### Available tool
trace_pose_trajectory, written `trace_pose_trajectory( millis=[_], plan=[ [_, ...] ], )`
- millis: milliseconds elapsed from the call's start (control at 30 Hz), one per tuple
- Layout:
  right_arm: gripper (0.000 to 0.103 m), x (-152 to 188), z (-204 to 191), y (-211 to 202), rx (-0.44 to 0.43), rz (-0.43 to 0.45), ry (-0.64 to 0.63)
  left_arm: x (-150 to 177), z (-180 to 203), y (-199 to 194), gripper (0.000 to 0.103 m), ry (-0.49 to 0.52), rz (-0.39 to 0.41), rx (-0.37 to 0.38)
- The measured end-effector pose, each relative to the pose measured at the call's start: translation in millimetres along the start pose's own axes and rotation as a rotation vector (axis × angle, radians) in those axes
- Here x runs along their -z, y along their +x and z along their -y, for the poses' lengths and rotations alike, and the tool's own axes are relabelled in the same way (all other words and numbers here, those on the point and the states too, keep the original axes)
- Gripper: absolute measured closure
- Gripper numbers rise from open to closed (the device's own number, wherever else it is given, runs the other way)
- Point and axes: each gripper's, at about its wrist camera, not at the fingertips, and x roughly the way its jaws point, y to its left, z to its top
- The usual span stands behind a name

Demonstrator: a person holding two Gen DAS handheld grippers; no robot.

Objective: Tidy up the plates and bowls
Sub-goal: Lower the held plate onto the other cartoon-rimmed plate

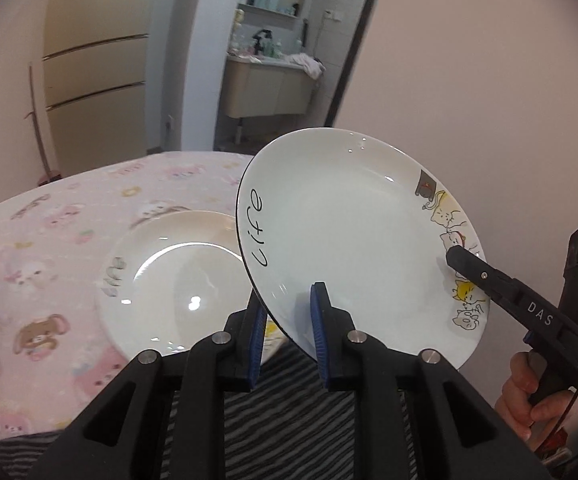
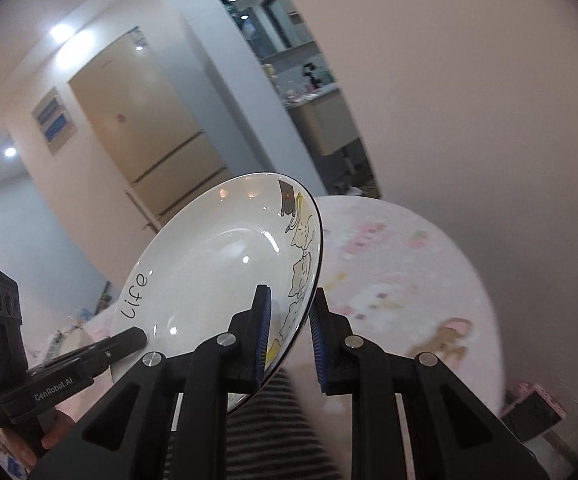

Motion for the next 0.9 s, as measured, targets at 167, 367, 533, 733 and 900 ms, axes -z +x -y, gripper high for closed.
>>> trace_pose_trajectory(
  millis=[167, 367, 533, 733, 900],
  plan=[
    [0.082, 4, -49, 17, -0.055, 0.003, -0.077, 1, -42, -30, 0.085, -0.038, 0.054, -0.046],
    [0.079, 23, -79, 46, -0.099, -0.047, -0.137, 9, -90, -19, 0.084, -0.12, 0.055, -0.073],
    [0.079, 41, -85, 72, -0.061, -0.107, -0.131, 21, -112, 12, 0.084, -0.173, -0.026, -0.085],
    [0.079, 57, -78, 96, -0.028, -0.189, -0.124, 32, -120, 29, 0.083, -0.186, -0.092, -0.138],
    [0.079, 65, -80, 106, 0.002, -0.226, -0.146, 34, -121, 34, 0.083, -0.17, -0.113, -0.169]
  ],
)
